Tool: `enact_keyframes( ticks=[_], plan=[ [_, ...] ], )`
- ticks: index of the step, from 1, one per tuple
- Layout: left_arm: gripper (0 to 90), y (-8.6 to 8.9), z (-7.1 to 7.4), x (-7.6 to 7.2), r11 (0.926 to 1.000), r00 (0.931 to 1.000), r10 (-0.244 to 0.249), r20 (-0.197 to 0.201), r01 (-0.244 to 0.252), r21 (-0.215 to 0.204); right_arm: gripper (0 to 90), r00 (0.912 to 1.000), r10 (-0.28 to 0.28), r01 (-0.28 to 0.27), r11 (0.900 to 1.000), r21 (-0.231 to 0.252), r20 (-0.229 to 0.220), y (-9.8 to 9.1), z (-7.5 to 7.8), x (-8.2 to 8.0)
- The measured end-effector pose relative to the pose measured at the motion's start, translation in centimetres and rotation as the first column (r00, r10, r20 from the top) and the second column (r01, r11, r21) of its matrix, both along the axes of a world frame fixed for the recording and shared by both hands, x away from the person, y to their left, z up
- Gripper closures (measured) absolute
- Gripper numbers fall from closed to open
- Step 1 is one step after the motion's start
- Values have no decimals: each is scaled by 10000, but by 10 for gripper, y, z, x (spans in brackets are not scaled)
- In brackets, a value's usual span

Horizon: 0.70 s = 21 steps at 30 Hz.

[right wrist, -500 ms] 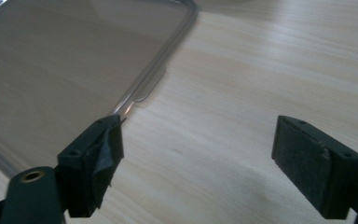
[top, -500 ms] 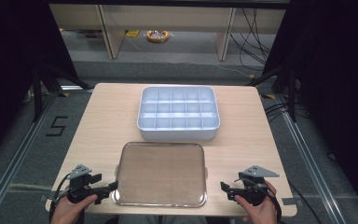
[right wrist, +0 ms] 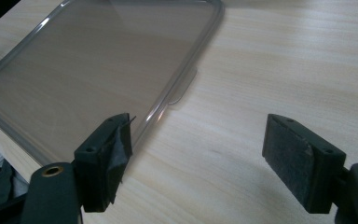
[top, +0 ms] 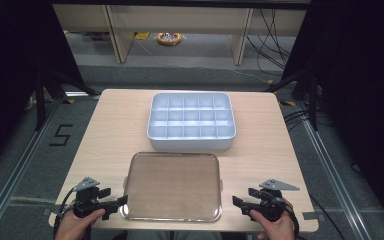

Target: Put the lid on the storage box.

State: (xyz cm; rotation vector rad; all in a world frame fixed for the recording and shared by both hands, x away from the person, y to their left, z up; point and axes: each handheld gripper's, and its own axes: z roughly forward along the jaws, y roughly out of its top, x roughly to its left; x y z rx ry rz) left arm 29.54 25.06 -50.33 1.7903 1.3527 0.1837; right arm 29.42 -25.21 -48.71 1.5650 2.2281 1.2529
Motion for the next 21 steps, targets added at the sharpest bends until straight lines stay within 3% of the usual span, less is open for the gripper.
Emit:
enact_keyframes(
  ticks=[2,3,4,10,12,14,16,17,18,20,21],
  plan=[
    [222,0,-1,0,9999,9999,-31,-140,29,-133,260,9998,133,-131,9997,197,-114,1,1,-1],
    [237,0,-1,0,9999,9998,-44,-172,42,-123,261,9998,105,-102,9998,145,-194,2,0,0],
    [254,-1,-1,0,9998,9997,-98,-204,94,-193,261,9995,303,-304,9995,107,40,0,-1,1],
    [358,-2,-2,-1,9993,9994,-249,-226,242,-282,264,9991,390,-388,9991,150,-192,8,-2,0],
    [383,-2,-3,-2,9992,9991,-323,-283,316,-244,264,9989,416,-410,9987,289,-197,10,-3,1],
    [398,-3,-3,-2,9989,9986,-377,-371,366,-282,270,9979,279,-237,9973,701,-592,15,-3,-1],
    [418,-4,-3,-2,9990,9984,-344,-445,331,-310,288,9980,300,-251,9958,879,-555,18,-4,0],
    [428,-2,-3,-2,9984,9972,-565,-494,559,-131,293,9980,476,-444,9963,736,-421,18,-5,2],
    [437,-4,-4,-2,9985,9976,-499,-479,487,-250,299,9981,492,-461,9956,816,-374,20,-6,3],
    [459,-5,-4,-3,9983,9973,-490,-547,471,-345,314,9969,581,-524,9933,1028,-531,25,-8,3],
    [467,-4,-4,-3,9979,9962,-638,-594,630,-151,321,9967,555,-497,9943,947,-599,26,-9,4]
  ],
)
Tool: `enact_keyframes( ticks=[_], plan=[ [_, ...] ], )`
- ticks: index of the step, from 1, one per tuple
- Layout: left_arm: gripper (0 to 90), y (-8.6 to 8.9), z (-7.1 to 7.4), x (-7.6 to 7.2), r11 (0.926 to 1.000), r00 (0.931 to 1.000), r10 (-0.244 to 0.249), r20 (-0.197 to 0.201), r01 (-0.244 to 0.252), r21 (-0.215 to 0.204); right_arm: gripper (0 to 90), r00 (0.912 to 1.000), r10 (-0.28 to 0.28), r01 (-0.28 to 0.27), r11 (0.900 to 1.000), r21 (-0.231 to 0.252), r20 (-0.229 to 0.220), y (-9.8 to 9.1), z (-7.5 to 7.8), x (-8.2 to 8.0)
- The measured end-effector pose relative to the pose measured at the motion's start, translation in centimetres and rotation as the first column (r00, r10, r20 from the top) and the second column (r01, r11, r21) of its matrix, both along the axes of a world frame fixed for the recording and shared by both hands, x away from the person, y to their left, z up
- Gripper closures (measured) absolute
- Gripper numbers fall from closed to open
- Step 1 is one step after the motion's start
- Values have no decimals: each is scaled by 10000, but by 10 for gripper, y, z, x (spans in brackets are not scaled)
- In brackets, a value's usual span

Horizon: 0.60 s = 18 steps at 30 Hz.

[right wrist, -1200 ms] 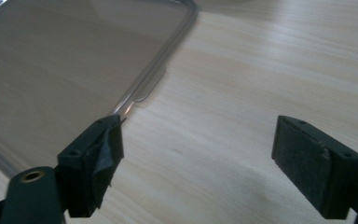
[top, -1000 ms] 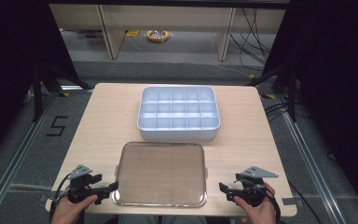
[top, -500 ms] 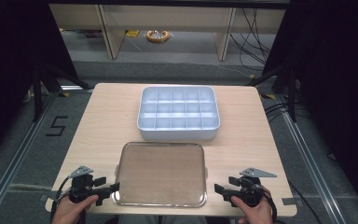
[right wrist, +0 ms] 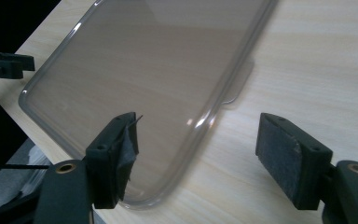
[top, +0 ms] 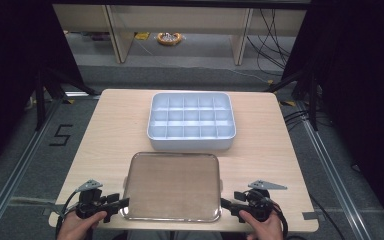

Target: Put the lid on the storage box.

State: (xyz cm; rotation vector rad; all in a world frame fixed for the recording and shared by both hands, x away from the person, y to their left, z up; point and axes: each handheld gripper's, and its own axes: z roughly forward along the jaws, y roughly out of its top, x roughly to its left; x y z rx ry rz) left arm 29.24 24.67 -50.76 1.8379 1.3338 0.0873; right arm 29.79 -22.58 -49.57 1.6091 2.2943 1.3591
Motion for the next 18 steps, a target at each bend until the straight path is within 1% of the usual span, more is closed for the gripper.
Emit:
enact_keyframes(
  ticks=[1,2,3,4,5,6,7,9,10,11,12,14,15,16,17,18],
  plan=[
    [480,-2,-1,-1,9999,9999,105,-30,-105,-126,328,9999,156,-156,9998,95,-28,2,-2,1],
    [491,-3,-1,-1,10000,10000,29,-51,-30,-76,332,9997,167,-166,9999,35,-193,5,-2,1],
    [501,-2,-1,-1,10000,9999,-35,-114,35,29,332,9995,260,-260,9997,-31,-185,7,-5,1],
    [513,-3,-1,-1,10000,9999,31,-161,-31,42,333,9979,110,-102,9999,126,-631,12,-3,-1],
    [529,-3,-2,-1,9999,9998,110,-146,-109,29,333,9980,242,-241,9997,15,-583,14,-5,0],
    [539,-1,-2,-1,9997,9998,-3,-203,7,226,333,9984,370,-384,9988,-311,-420,14,-7,2],
    [551,0,-2,-1,9994,9996,-124,-244,132,326,333,9982,449,-458,9987,-242,-395,15,-7,2],
    [562,0,-3,0,9992,9996,-82,-277,93,380,333,9980,445,-460,9984,-333,-448,16,-8,3],
    [569,0,-3,0,9989,9994,-138,-313,152,438,333,9979,425,-438,9987,-271,-492,16,-8,3],
    [575,-3,-4,0,9998,9994,97,-329,-91,177,333,9979,409,-421,9989,-223,-507,17,-9,3],
    [580,-3,-4,0,9999,9992,70,-406,-64,134,333,9981,352,-365,9990,-259,-499,17,-9,3],
    [583,-2,-5,0,9991,9988,-101,-472,121,416,334,9976,360,-377,9989,-282,-590,18,-9,3],
    [584,-2,-5,0,9991,9988,-45,-494,65,408,335,9973,324,-348,9988,-350,-653,18,-10,3],
    [593,-3,-6,0,9996,9988,86,-482,-74,263,338,9968,299,-321,9991,-280,-747,19,-11,3],
    [596,-4,-6,0,9999,9985,140,-527,-135,103,341,9968,353,-371,9990,-234,-724,19,-11,3],
    [596,-4,-6,0,9999,9983,114,-565,-111,67,353,9974,220,-243,9992,-327,-693,20,-13,4]
  ],
)
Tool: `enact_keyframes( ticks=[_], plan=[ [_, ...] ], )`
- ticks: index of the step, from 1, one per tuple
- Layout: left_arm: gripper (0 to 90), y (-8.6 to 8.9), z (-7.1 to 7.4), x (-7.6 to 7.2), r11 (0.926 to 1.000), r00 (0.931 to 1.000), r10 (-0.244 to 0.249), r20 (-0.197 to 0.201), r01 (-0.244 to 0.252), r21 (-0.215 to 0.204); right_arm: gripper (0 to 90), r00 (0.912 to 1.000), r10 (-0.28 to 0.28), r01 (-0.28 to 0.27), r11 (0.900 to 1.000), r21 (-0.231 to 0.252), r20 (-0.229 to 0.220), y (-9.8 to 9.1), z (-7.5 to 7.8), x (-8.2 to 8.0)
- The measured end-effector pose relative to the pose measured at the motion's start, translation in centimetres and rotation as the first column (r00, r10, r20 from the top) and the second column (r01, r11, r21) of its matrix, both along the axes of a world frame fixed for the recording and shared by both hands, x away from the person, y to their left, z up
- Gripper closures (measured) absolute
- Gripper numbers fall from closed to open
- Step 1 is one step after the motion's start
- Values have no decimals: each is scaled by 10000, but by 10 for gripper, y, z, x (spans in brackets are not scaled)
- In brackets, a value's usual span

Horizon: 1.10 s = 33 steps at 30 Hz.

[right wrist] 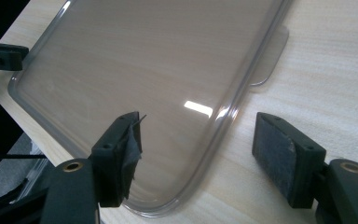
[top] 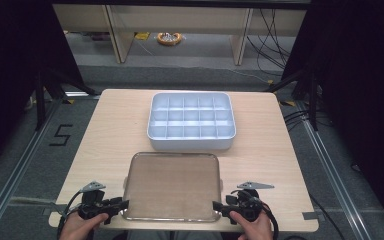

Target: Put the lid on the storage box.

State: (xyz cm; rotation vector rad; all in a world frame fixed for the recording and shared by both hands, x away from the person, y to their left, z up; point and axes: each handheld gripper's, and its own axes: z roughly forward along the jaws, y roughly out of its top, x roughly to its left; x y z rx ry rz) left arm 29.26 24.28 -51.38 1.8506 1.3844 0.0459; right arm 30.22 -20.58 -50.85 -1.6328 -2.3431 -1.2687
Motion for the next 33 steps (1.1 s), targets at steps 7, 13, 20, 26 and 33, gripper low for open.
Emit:
enact_keyframes(
  ticks=[7,13,20,26,33],
  plan=[
    [603,-1,0,-3,9991,9993,-370,-44,371,208,359,9978,-648,659,9943,841,-159,3,-5,0],
    [615,-3,0,-4,9998,9998,-166,70,166,96,403,9844,-1620,1733,9613,2141,-694,-4,-13,-3],
    [610,-2,0,-4,9997,9997,-202,130,200,152,477,9691,-1839,2229,9384,2640,-1643,-7,-11,-9],
    [606,2,0,-4,9991,9996,-258,113,254,329,516,9617,-1667,2312,9196,3177,-2176,-10,-14,-8],
    [608,-2,1,-5,9976,9983,-537,205,527,447,628,9811,-1201,1621,9383,3054,-1520,-4,-10,-8]
  ],
)
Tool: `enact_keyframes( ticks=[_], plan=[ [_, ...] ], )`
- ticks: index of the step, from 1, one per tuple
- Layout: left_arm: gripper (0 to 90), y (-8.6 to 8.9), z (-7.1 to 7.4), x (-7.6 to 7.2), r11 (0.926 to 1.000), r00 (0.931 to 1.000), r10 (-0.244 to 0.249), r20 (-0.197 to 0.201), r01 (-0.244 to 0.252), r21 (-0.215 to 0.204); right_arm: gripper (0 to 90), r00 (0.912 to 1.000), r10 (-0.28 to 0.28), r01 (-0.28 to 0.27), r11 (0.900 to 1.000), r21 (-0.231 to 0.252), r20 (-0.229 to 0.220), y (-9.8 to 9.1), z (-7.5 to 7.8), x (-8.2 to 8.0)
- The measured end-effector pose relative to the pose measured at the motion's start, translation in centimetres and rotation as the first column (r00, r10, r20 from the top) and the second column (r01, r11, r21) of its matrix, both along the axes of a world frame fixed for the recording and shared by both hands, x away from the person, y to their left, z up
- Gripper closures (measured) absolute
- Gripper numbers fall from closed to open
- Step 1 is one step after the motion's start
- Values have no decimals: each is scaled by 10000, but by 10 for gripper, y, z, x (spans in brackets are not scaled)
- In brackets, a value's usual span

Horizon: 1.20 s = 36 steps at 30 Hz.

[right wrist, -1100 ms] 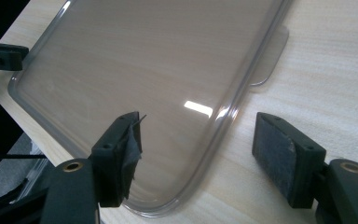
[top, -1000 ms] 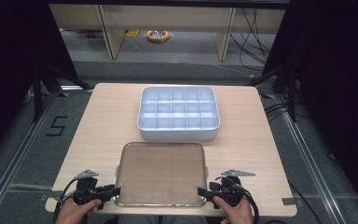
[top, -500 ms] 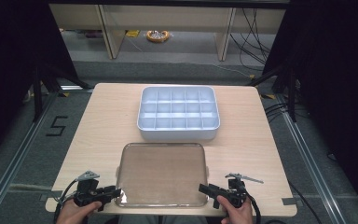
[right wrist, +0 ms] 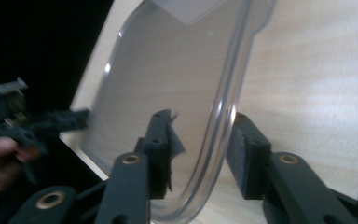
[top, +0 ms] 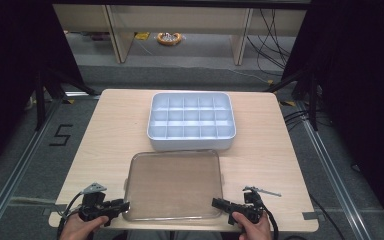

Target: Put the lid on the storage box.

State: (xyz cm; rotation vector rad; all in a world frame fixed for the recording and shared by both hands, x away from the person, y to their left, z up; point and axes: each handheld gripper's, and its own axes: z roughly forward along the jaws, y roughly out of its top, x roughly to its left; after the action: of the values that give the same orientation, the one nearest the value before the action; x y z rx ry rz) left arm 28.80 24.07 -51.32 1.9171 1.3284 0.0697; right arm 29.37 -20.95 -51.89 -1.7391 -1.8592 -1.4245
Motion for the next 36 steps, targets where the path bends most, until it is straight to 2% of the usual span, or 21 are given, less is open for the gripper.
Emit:
enact_keyframes(
  ticks=[1,2,3,9,12,13,14,15,16,18,19,20,22,24,28,29,30,31,32,33,36],
  plan=[
    [604,0,0,0,10000,10000,31,10,-31,-41,629,10000,51,-51,9999,-133,22,0,2,-1],
    [602,0,0,0,10000,10000,11,15,-11,-68,627,9981,275,-253,9989,-391,556,-2,0,0],
    [597,-1,-1,0,9995,9999,150,33,-149,-283,627,9972,414,-391,9985,-381,618,-2,0,0],
    [526,1,-1,2,9995,9999,-115,23,116,-308,628,9863,1129,-1056,9923,-651,1200,-4,6,-3],
    [484,2,-1,2,9994,10000,4,78,-2,-334,631,9703,1526,-1378,9864,-896,1875,-3,10,-6],
    [469,1,-1,2,9990,9999,68,111,-63,-434,635,9675,1562,-1407,9860,-897,1988,-2,12,-7],
    [458,3,-1,3,9994,10000,-21,90,24,-340,638,9718,1468,-1323,9872,-886,1847,0,14,-10],
    [448,3,-1,3,9989,10000,44,81,-40,-462,641,9580,1675,-1490,9843,-950,2329,-1,14,-9],
    [441,3,-1,3,9986,10000,74,48,-71,-527,646,9587,1713,-1556,9841,-855,2270,-1,15,-11],
    [416,3,-2,4,9973,9999,147,-17,-148,-722,646,9477,1843,-1638,9816,-983,2606,-1,15,-10],
    [407,4,-2,5,9967,9998,176,-42,-179,-794,647,9496,1868,-1682,9813,-937,2518,-1,16,-10],
    [396,5,-2,6,9966,9998,164,-66,-169,-804,646,9573,1782,-1610,9826,-921,2275,0,18,-12],
    [398,6,-2,8,9956,9995,302,-70,-307,-887,648,9437,2057,-1842,9773,-1049,2591,-1,18,-10],
    [397,8,-3,10,9938,9992,361,-152,-375,-1051,655,9425,2166,-1878,9732,-1328,2547,-1,19,-9],
    [424,6,-2,8,9947,9991,405,-104,-413,-939,694,9363,2282,-1830,9657,-1841,2668,0,19,-6],
    [437,7,-2,9,9940,9988,463,-185,-479,-981,694,9533,2059,-1770,9737,-1438,2209,2,21,-8],
    [456,8,-2,9,9920,9981,550,-290,-579,-1119,694,9431,2188,-1748,9667,-1868,2503,1,18,-5],
    [477,10,-3,10,9909,9980,530,-344,-568,-1217,694,9430,2243,-1841,9670,-1760,2460,0,17,-4],
    [499,12,-2,9,9883,9972,637,-379,-684,-1362,694,9568,2075,-1768,9714,-1588,2038,2,18,-7],
    [518,12,-2,9,9879,9973,669,-316,-707,-1383,694,9473,2243,-1860,9664,-1774,2287,0,15,-4],
    [528,10,2,7,9915,9982,602,-82,-607,-1150,701,9492,2190,-1758,9647,-1963,2261,0,15,-4]
  ],
)
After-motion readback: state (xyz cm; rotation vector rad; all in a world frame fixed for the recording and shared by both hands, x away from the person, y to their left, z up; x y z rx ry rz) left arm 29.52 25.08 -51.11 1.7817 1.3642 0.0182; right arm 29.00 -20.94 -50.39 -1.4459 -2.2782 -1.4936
